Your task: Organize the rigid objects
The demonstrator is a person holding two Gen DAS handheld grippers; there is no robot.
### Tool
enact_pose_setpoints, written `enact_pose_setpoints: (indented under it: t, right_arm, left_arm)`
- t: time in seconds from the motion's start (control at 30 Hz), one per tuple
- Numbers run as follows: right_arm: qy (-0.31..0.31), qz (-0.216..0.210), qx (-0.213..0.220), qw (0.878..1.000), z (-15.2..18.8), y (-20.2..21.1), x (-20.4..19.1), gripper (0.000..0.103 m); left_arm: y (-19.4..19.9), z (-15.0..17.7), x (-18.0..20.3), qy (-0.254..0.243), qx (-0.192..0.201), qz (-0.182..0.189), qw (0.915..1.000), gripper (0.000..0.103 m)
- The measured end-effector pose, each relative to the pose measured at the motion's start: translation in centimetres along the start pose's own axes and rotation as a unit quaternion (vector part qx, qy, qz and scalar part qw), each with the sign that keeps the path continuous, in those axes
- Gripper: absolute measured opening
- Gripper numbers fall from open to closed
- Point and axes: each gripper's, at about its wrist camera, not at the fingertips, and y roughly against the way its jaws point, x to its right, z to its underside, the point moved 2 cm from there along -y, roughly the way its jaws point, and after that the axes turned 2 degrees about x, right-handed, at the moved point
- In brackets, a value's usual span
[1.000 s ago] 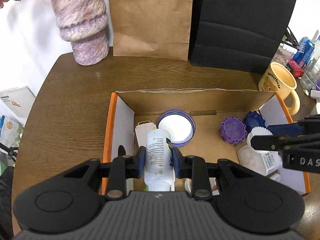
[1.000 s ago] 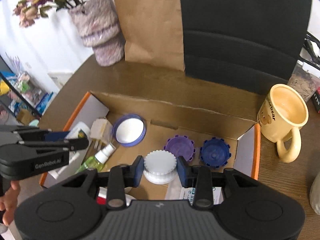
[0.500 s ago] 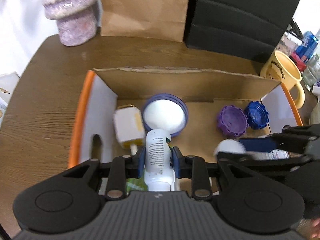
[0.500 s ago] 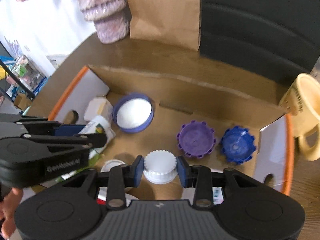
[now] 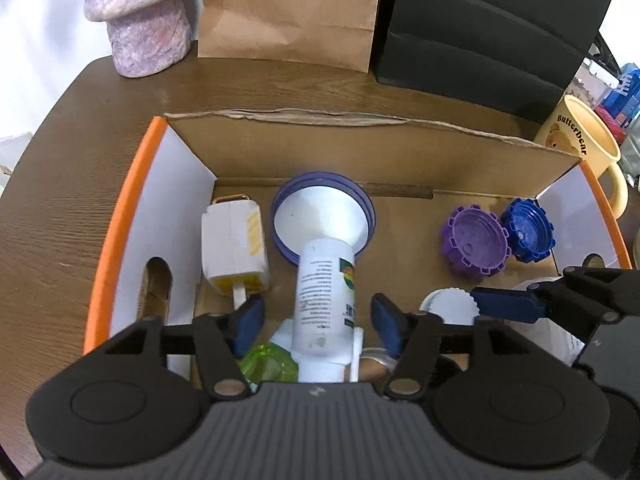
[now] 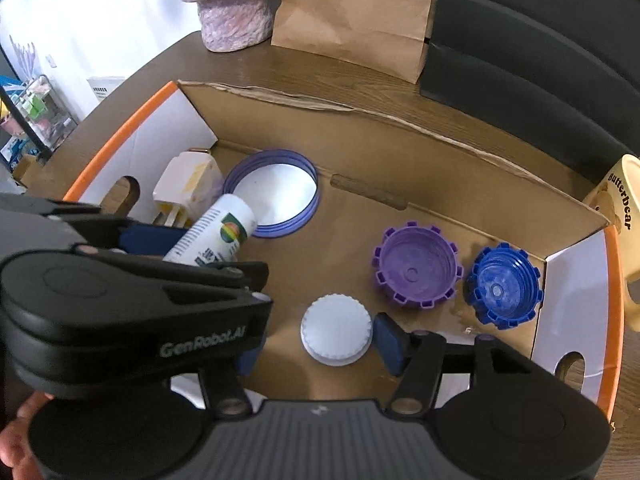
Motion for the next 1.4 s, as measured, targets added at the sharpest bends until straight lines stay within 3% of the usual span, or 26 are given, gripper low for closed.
enact_pose_setpoints:
  t: [0.23,0.73,1.03,1.13,1.23,1.3,1.4]
  right_arm:
    - [-0.015,0.008,0.023,1.000,0.0,1.9,0.5,0.065]
    - [-0.013,0.035,0.105,0.994,-0.3,16.5,0.2,0.067]
    - [-0.015,0.039,0.123,0.991,0.5,19.3,-0.1,0.067]
    - [-0.017,0.046,0.143,0.989,1.0,19.8,-0.2,0.067]
    - [-0.017,0.057,0.180,0.982,2.1,20.3,-0.4,0.068]
    - [-0.016,0.062,0.221,0.973,3.2,20.7,-0.5,0.076]
    - [-0.021,0.057,0.285,0.957,5.2,20.7,-0.3,0.078]
  left_arm:
    - [3.0,-0.3,-0.2,0.002,0.024,-0.010,0.9996,0.066]
    - [16.4,-0.1,-0.4,0.002,0.100,-0.019,0.9948,0.069]
    - [19.6,0.7,0.0,0.003,0.130,-0.018,0.9914,0.069]
    - [20.5,1.4,-0.3,0.014,0.172,-0.016,0.9848,0.069]
    - [21.5,3.0,-0.4,0.006,0.241,-0.027,0.9702,0.073]
    - [21.6,4.2,-0.4,-0.001,0.269,-0.026,0.9627,0.074]
    - [21.3,5.8,-0.7,0.006,0.299,-0.025,0.9539,0.074]
